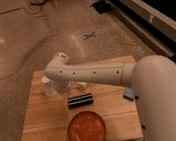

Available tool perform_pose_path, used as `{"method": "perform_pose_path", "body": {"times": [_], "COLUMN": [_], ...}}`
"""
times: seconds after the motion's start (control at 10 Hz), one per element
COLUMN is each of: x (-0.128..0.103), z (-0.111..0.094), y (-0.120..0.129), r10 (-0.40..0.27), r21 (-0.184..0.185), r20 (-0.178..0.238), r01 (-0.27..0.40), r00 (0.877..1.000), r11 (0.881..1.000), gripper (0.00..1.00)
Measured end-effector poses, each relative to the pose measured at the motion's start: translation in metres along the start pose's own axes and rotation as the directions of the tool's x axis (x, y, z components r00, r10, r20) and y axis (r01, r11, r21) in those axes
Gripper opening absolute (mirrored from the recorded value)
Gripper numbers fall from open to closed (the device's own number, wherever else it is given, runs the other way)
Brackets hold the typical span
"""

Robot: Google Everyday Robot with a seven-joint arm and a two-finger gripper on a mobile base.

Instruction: Push the eraser across the table

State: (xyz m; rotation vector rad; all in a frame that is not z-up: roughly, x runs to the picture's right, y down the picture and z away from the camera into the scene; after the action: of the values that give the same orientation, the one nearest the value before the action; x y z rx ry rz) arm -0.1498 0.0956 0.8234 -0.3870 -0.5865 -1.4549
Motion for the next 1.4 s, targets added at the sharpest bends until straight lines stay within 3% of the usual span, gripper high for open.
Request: {"method": "perform_pose_path", "body": {"times": [0.3,0.5,1.1,1.4], "x": [0.000,-0.003,-0.013,-0.011], "z": [0.020,0.034,0.068,0.082], "y": [-0.007,-0.009,-0.022,-0.012], "r10": [0.035,0.034,-0.015,-0.012], "r21": [0.059,0.075,0.083,0.053], "r20": [0.037,0.058,0.107,0.123], "r01": [-0.038,-0.039,0.006,0.005], "r00": [0.999,0.998,0.994,0.992], "r11": [0.998,0.996,0.997,0.999], "gripper": [0.00,0.00,0.00,0.00]}}
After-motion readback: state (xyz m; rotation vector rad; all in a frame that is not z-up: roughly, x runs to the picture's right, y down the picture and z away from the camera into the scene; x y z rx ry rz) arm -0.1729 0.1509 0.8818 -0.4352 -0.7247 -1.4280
